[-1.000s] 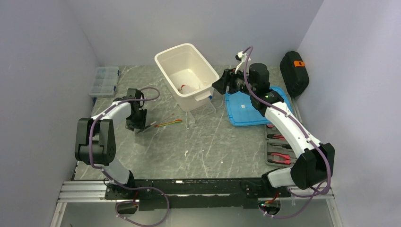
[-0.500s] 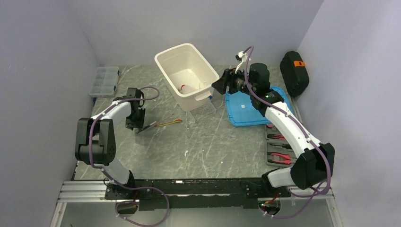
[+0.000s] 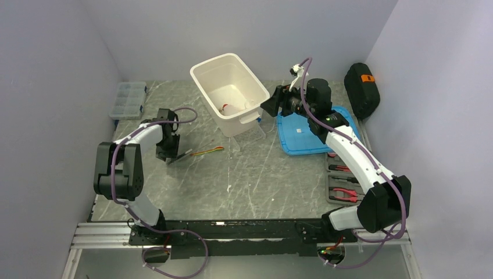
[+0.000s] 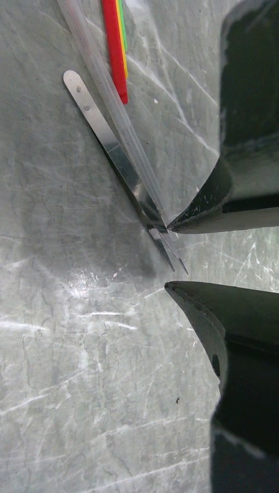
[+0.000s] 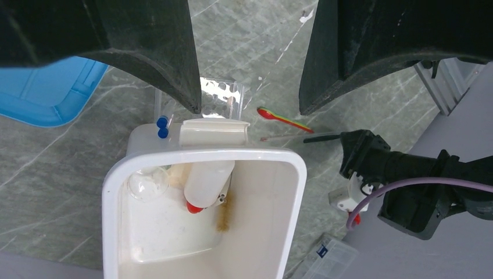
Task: Organize the chemistry lab equipment
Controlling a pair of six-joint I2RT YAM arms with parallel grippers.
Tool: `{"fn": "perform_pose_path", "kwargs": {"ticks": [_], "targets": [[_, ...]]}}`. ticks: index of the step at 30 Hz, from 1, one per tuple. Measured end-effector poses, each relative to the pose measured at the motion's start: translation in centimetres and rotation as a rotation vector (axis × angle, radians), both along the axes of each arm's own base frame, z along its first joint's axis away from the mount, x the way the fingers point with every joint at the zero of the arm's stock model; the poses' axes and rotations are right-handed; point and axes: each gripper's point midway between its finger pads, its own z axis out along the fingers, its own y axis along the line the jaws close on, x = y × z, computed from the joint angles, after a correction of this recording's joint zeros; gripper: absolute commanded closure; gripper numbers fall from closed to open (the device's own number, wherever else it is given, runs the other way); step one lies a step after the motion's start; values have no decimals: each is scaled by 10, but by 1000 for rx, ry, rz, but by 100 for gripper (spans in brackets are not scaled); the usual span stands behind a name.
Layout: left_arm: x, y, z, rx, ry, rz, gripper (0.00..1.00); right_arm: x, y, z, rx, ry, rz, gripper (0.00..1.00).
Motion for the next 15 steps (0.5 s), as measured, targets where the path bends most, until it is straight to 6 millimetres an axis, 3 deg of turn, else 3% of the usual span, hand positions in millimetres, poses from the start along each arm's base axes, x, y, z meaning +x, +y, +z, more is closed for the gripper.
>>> {"fn": "perform_pose_path", "kwargs": {"ticks": [9,15], "targets": [[0,-4,-5,-1,22,-15,63,-1,1,1,6,0,8,36],[0,-6,-6,12,29,-29,70,-2,2,-3,8,10,13,36]]}}
